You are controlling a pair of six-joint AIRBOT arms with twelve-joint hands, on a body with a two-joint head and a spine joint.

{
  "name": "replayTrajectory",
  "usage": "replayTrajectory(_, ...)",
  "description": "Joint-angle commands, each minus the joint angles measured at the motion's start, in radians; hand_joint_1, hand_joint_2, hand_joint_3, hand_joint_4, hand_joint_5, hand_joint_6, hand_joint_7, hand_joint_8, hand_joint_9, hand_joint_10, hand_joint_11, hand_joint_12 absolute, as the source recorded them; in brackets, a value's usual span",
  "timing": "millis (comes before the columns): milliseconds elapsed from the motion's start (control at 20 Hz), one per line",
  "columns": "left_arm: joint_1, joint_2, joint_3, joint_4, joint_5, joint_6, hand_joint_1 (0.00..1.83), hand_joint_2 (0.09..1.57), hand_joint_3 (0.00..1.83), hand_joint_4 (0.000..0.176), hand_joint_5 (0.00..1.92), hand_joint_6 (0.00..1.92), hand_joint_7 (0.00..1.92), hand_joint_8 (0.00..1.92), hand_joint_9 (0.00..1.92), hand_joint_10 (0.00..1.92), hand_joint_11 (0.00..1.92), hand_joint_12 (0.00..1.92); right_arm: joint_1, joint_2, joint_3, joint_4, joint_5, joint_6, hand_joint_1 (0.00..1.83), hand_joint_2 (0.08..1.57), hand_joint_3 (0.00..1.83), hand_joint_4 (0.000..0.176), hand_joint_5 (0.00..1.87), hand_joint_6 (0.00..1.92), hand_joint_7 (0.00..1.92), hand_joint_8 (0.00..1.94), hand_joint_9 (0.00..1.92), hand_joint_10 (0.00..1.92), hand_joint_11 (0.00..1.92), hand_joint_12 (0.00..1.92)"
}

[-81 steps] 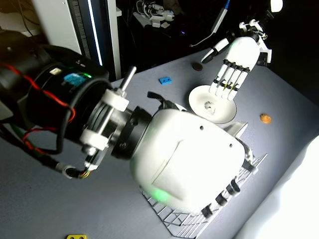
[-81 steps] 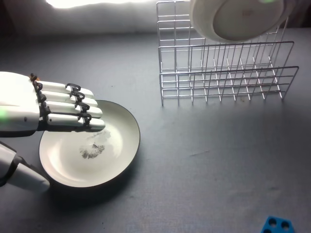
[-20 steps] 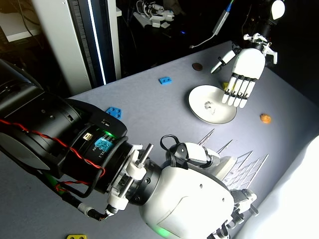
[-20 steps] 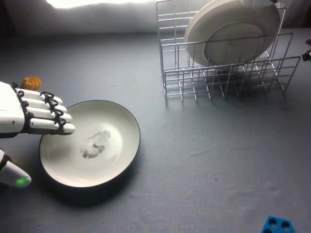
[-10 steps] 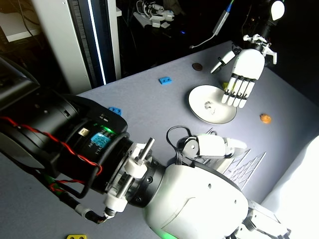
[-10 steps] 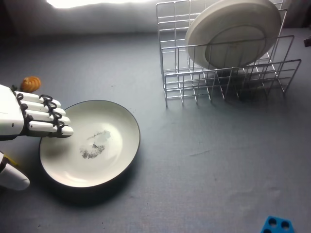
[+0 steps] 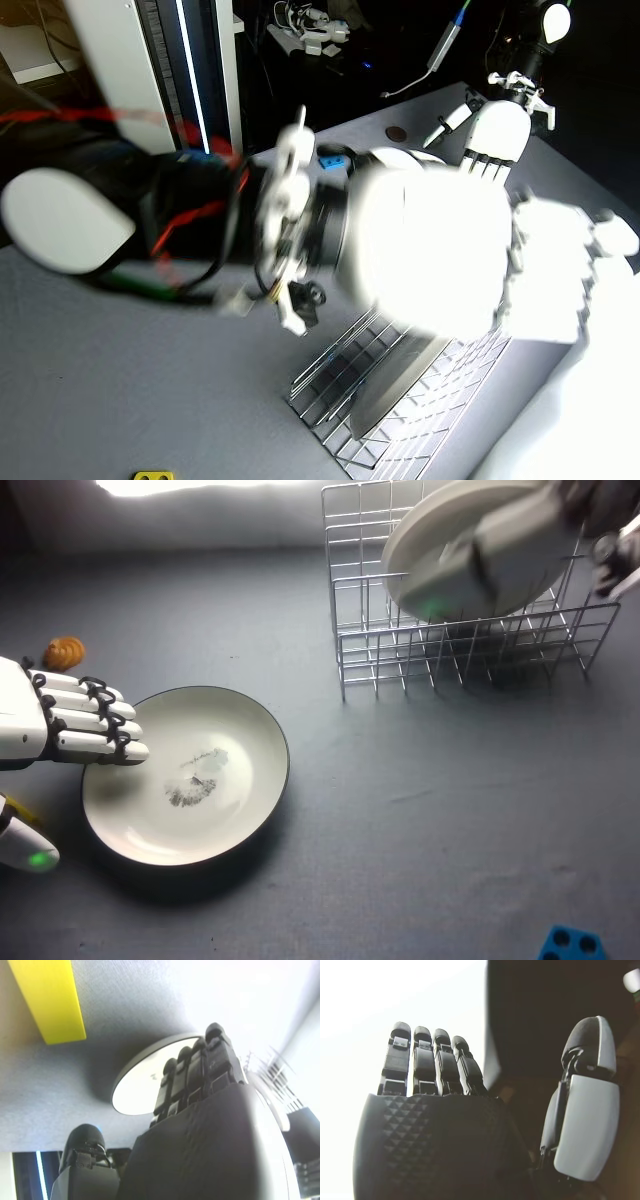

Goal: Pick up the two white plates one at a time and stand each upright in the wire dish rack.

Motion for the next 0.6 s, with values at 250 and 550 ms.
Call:
replayTrajectory(250, 0.025, -0.004, 0.005, -0.042, -0.003, -0.007, 0.0, 1.09, 0.0, 0.0, 0.0, 0.0, 0.0, 0.0, 0.0, 0.0, 0.0, 0.0, -0.063, -0.019, -0.107, 0.044, 0.031, -0.254, 0.72, 0.88, 0.0, 0.0, 0.0, 0.0, 0.0, 0.0, 0.0, 0.0, 0.0, 0.0)
replayTrajectory(550, 0.077, -0.015, 0.003, -0.042, 0.01, -0.009, 0.0, 1.1, 0.0, 0.0, 0.0, 0.0, 0.0, 0.0, 0.0, 0.0, 0.0, 0.0, -0.147, -0.08, -0.132, 0.045, 0.013, -0.44, 0.86, 0.92, 0.01, 0.0, 0.0, 0.0, 0.0, 0.0, 0.0, 0.0, 0.0, 0.0)
